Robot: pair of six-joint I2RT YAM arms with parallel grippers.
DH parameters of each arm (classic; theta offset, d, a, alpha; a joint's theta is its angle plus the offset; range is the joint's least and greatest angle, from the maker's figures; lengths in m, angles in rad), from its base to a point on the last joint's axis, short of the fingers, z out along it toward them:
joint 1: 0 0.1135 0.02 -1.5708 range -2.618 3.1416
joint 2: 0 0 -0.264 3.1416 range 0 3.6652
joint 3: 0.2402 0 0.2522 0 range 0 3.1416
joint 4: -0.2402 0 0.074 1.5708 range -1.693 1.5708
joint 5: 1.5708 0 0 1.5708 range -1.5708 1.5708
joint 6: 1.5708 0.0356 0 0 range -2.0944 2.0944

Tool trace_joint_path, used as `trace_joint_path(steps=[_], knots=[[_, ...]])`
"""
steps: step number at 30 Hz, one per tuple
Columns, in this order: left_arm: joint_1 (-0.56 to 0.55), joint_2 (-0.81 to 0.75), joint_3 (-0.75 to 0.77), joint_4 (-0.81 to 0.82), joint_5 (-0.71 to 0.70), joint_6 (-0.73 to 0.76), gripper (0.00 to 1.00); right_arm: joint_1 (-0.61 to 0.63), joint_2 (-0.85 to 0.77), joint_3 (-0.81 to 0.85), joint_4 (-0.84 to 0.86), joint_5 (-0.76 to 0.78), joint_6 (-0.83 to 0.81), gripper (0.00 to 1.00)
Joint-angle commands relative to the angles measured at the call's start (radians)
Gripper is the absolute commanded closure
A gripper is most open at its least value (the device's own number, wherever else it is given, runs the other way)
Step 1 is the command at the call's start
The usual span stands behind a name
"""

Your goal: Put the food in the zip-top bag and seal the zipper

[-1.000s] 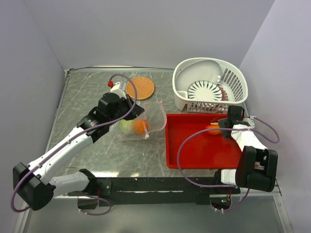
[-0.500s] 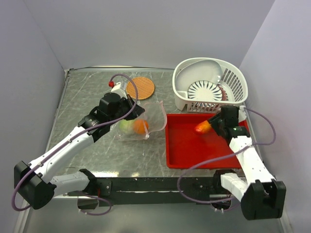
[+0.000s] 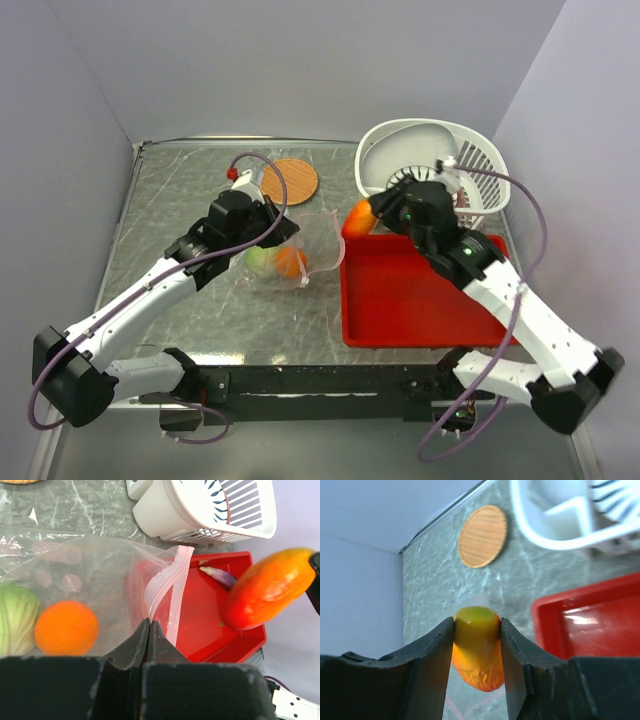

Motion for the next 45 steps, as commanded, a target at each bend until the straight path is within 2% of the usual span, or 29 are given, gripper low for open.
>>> trace_joint_path(steps=[1, 2, 5, 8, 9, 12, 15, 19, 20, 23, 24, 28, 30, 31, 34, 38, 45], knots=[[0.003, 0.003, 0.04, 0.036, 0.007, -0.002, 0.99, 0.128, 0.138, 0.086, 0.048, 0.142, 0.002, 0.92], [0.004, 0.003, 0.046, 0.035, 0.007, -0.002, 0.99, 0.144, 0.159, 0.093, 0.082, 0.146, 0.002, 0.92], [0.004, 0.004, 0.051, 0.033, 0.011, -0.005, 0.99, 0.194, 0.261, 0.141, 0.075, 0.169, -0.001, 0.78], [0.004, -0.005, 0.051, 0.027, 0.003, -0.004, 0.99, 0.225, 0.33, 0.19, 0.031, 0.201, -0.003, 0.5], [0.004, -0.009, 0.051, 0.027, 0.0, -0.002, 0.99, 0.225, 0.327, 0.172, 0.043, 0.195, -0.007, 0.32], [0.004, -0.005, 0.054, 0.027, -0.001, 0.001, 0.99, 0.225, 0.299, 0.135, 0.099, 0.171, -0.021, 0.13], [0.004, -0.002, 0.056, 0.036, 0.006, -0.001, 0.99, 0.227, 0.293, 0.162, 0.054, 0.189, -0.032, 0.03], [0.004, -0.003, 0.065, 0.028, 0.003, 0.006, 0.99, 0.216, 0.258, 0.173, -0.053, 0.272, -0.013, 0.0], [0.004, -0.005, 0.066, 0.024, 0.002, 0.009, 0.99, 0.204, 0.227, 0.169, -0.141, 0.299, 0.041, 0.0], [0.006, -0.019, 0.066, 0.012, -0.012, 0.019, 0.99, 0.114, 0.119, 0.08, -0.247, 0.326, 0.118, 0.0], [0.006, -0.025, 0.065, 0.01, -0.018, 0.022, 0.99, 0.08, 0.086, 0.005, -0.254, 0.308, 0.126, 0.0], [0.012, -0.039, 0.051, 0.012, -0.013, 0.029, 0.99, -0.161, -0.049, -0.164, -0.272, 0.209, 0.149, 0.01], [0.017, -0.045, 0.047, 0.015, -0.01, 0.029, 0.99, -0.241, -0.09, -0.228, -0.297, 0.203, 0.157, 0.0], [0.017, -0.046, 0.042, 0.016, -0.004, 0.029, 0.99, -0.319, -0.096, -0.244, -0.3, 0.2, 0.157, 0.01], [0.021, -0.051, 0.036, 0.015, -0.001, 0.032, 0.99, -0.436, -0.094, -0.293, -0.276, 0.162, 0.132, 0.01], [0.023, -0.051, 0.037, 0.018, 0.005, 0.035, 0.99, -0.606, -0.014, -0.315, -0.252, 0.119, 0.154, 0.07], [0.024, -0.049, 0.053, 0.01, 0.013, 0.041, 0.99, -0.779, 0.124, -0.357, -0.182, 0.074, 0.212, 0.12]])
